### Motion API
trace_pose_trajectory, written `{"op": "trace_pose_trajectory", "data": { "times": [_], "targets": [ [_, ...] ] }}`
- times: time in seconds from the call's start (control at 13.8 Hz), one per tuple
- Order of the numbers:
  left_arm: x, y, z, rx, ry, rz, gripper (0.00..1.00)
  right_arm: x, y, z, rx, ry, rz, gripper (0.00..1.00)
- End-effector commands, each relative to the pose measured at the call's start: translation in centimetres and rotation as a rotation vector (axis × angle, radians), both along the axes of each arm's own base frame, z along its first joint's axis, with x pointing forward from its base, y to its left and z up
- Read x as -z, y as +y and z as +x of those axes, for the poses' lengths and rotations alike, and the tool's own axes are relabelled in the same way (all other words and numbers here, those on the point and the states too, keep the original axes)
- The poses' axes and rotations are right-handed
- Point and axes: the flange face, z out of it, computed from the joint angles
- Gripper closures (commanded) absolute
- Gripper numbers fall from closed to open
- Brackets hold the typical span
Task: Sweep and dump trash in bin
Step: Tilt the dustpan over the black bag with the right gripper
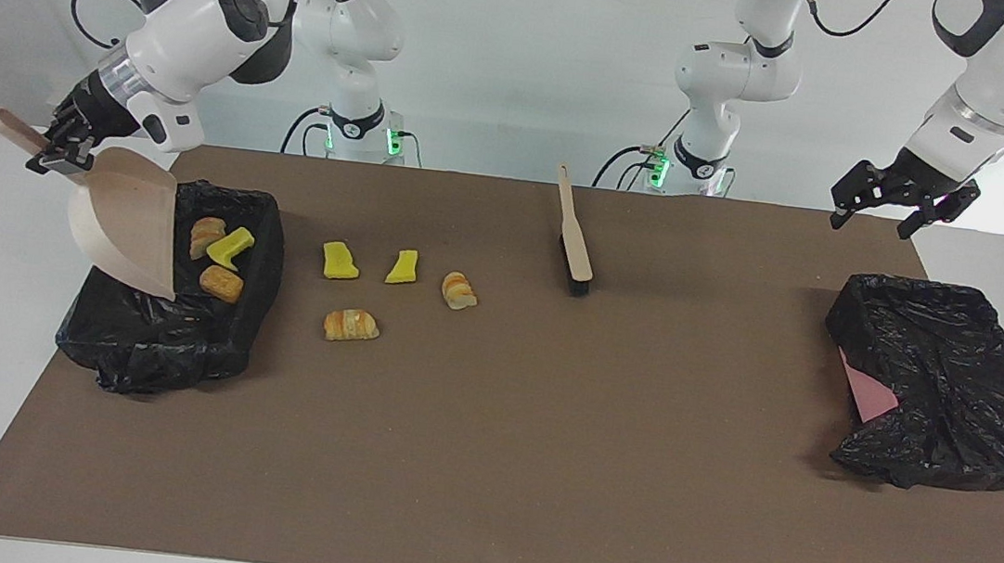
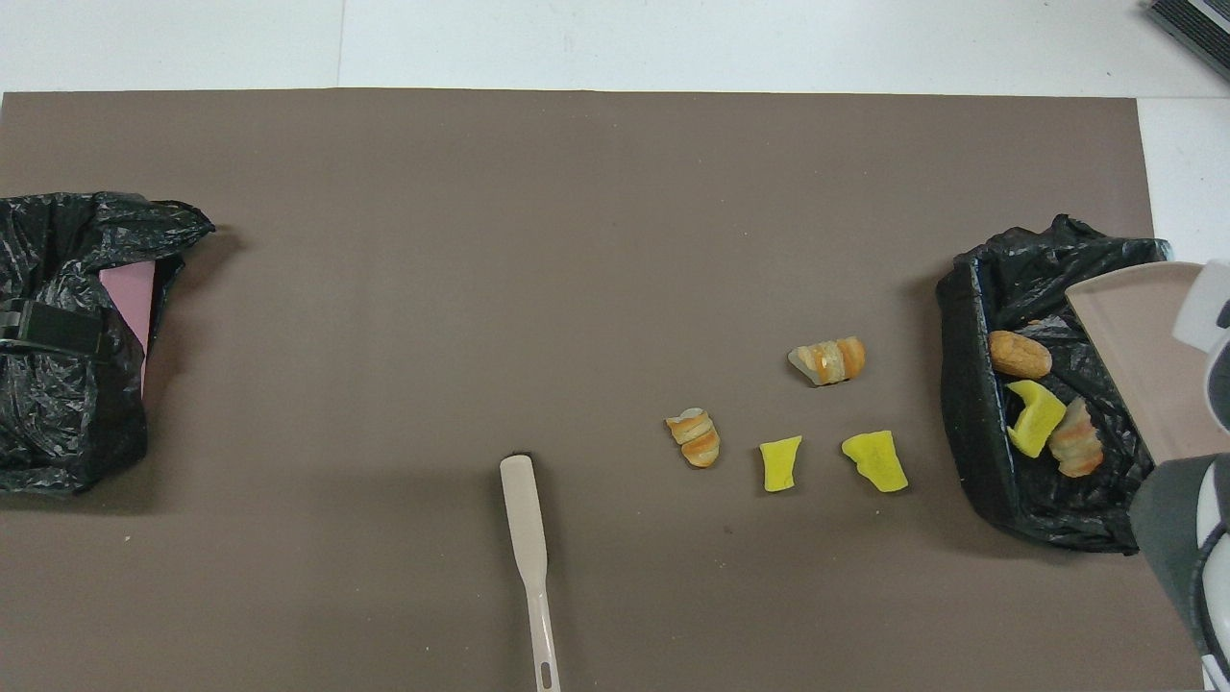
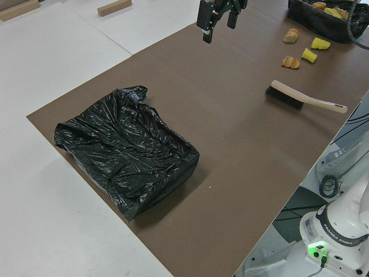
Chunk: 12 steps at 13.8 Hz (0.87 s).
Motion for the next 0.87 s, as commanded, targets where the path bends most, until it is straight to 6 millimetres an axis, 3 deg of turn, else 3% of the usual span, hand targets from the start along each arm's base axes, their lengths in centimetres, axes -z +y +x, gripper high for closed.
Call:
{"op": "trace_pose_trajectory", "data": {
  "times": [0.0,0.43,0.72,0.8],
  "targets": [
    [-0.1,-0.1,-0.7,-0.002,-0.019,0.016,0.0,-0.7,0.1,2.2,-0.01,-0.03,-0.005,1.0],
    [-0.4,0.0,-0.5,-0.003,-0.025,0.016,0.0,-1.5,3.7,5.1,0.087,-0.097,0.255,1.0],
    [-0.4,0.7,-0.5,-0.014,-0.025,0.016,0.0,-2.2,9.9,6.6,0.25,-0.199,0.394,1.0],
    [-0.4,0.7,-0.5,-0.014,-0.025,0.016,0.0,-2.0,10.6,6.8,0.336,-0.237,0.454,1.0]
  ]
}}
